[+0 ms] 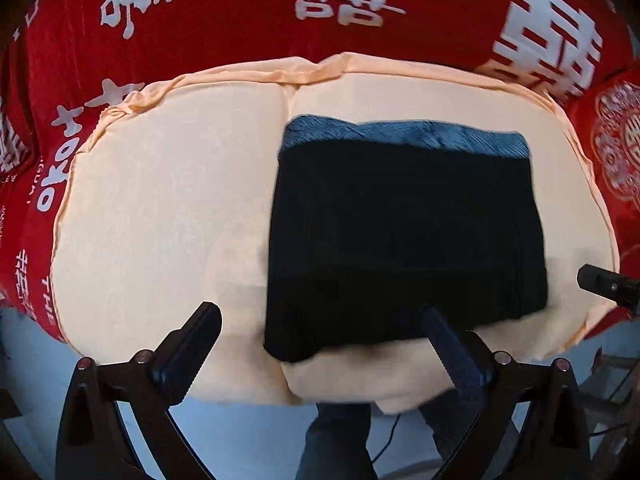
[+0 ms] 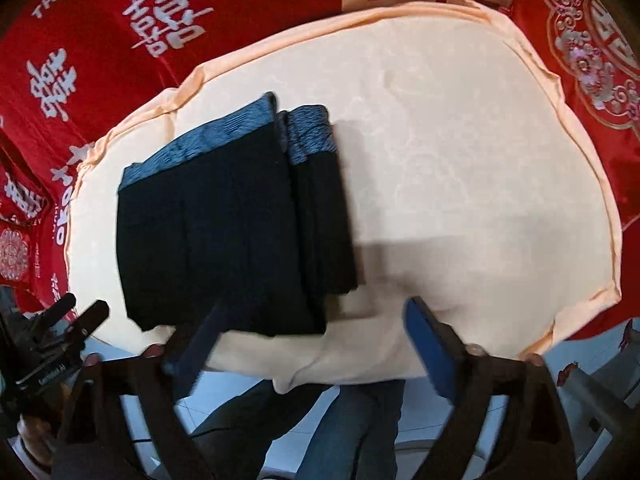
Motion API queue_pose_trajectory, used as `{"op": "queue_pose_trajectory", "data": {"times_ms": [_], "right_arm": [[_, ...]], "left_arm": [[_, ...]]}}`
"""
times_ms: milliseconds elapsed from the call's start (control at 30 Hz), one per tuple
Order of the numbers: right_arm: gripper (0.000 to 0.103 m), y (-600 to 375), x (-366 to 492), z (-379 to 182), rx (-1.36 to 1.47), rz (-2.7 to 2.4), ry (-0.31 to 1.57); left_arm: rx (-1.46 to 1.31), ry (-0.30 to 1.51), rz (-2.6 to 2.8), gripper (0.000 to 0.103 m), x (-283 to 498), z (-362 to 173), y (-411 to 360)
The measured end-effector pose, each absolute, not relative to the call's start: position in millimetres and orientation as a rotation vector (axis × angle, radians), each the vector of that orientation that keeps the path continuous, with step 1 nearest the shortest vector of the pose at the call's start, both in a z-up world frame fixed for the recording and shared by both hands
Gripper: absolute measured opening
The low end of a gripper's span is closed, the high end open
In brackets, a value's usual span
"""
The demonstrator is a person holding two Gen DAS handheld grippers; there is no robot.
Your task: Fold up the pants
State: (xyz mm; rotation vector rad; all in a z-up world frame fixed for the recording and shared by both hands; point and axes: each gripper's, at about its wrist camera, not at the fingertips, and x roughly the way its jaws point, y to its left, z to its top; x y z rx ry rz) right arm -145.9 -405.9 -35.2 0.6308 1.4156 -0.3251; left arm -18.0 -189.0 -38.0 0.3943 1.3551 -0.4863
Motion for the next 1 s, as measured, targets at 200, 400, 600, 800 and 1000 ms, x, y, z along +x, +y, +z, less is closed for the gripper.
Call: {"op": "queue_pose_trajectory", "data": {"times_ms": [200,400,600,800,1000], "right_arm": [[0.103,-382.3,-148.8,-18.2,0.581,-0.347,1.426],[0.103,-363.4,-163.4,7.3,0.561,-0.377,1.433],[0.103,-347.4,-164.4,27.6,0.488,-0.429,1.45],[0.103,-337.2,-159.8,40.6,0.472,-0.446,1.433],[0.103,-328.9,-154.7,43.7,0.457,-0.434,1.454]], "left_arm": [[0.446,1.365,-0.47,0.103,-37.4,-21.6,-187.0],[0.485,1.324,-0.469,0.103,-47.4,4.1,-184.1],[0.503,1.298,-0.445,0.103,-52.9,23.7,-177.1],[0.488,1.298,-0.438,0.103,-54.4,34.9,-167.8],[0.463,1.34,-0.416,0.103,-52.9,33.7,-160.2]]}}
